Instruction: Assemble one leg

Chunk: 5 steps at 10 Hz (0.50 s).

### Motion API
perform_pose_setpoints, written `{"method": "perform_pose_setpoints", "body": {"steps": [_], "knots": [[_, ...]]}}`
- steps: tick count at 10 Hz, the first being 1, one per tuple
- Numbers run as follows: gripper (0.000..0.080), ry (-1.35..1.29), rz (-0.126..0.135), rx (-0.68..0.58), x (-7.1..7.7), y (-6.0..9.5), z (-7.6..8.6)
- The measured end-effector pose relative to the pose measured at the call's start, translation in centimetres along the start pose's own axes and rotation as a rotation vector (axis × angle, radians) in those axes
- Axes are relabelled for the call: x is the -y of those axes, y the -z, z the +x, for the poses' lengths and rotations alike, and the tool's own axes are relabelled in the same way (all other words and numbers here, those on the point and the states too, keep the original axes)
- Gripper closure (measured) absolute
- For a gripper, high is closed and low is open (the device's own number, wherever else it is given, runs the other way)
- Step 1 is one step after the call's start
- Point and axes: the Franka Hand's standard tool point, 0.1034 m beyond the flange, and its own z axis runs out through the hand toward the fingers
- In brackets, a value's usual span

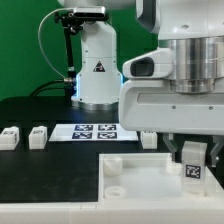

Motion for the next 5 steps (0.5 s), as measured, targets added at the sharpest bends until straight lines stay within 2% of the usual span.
{"method": "perform_pose_setpoints", "body": {"steps": [5], "knots": [[0.0507,-0.771,-0.015,-0.014,-0.63,-0.07,-0.48]]}}
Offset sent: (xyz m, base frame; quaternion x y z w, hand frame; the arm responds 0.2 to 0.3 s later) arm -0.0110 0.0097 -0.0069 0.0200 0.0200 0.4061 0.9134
